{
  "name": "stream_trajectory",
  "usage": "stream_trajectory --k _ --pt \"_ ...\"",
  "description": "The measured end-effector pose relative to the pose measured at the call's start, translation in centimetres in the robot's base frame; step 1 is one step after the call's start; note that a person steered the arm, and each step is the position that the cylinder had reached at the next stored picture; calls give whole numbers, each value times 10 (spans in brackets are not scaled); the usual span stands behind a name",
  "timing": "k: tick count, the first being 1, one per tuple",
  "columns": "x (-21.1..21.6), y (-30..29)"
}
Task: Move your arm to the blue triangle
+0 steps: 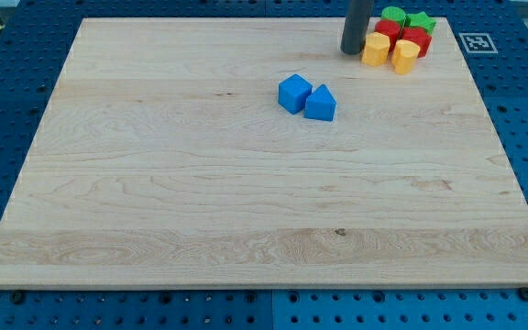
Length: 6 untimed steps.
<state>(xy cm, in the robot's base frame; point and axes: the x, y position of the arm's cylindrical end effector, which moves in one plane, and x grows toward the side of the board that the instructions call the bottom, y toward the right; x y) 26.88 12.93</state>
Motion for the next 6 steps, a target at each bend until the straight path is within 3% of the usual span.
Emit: stream_trajectory --k 3,6 --pt "37 -20" --pt "45 -14"
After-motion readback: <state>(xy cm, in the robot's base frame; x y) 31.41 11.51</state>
